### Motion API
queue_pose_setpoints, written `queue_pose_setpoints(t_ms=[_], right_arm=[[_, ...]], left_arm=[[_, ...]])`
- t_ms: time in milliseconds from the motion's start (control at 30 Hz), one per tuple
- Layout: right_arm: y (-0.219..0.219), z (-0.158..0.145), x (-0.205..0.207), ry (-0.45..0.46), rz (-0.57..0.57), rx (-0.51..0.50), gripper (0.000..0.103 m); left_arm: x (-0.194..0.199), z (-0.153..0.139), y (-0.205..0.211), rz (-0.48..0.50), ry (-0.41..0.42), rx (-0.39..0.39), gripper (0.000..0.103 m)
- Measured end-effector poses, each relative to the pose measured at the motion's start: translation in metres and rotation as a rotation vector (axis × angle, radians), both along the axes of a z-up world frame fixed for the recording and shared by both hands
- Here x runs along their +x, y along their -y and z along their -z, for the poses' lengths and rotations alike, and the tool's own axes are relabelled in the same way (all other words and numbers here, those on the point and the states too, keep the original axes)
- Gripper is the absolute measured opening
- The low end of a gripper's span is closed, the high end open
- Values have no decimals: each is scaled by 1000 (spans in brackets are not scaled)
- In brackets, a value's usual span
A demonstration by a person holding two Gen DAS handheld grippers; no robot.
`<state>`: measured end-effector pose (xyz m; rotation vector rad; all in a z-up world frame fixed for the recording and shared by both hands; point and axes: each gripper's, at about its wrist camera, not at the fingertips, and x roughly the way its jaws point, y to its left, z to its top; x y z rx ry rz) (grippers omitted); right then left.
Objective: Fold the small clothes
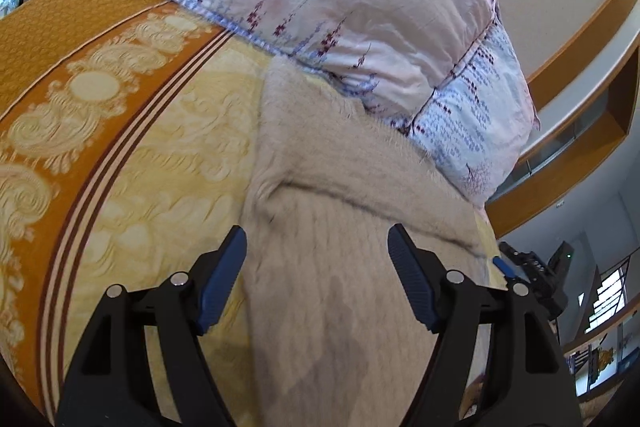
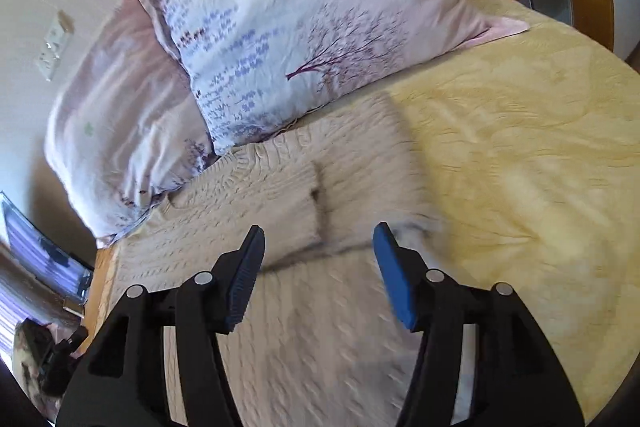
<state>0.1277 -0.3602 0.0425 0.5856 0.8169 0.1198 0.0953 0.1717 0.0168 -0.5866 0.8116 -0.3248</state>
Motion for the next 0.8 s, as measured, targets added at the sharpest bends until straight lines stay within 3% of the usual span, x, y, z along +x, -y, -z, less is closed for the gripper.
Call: queue_pose_setpoints(t_ms=[133,233,333,500,633,800], right_arm=[[28,13,-29,-58,-13,43,58],[39,26,-46,-103,-52,89,57],[40,39,-62,-131,-114,168,46],[34,45,-92,-112,-222,288,34],[34,44,-118,-71,-306,362,33],[36,47,-150,-49,-401,408,33]], left_arm=[[-14,10,-3,23,-28,-8,71],[-27,16,0,48,-31,-37,64],[-38,18,5,71,-23,-62,58],[-60,24,11,117,-7,-160,48],[-82,30,12,157,16,-233,41],[-111,39,14,231,34,-282,40]])
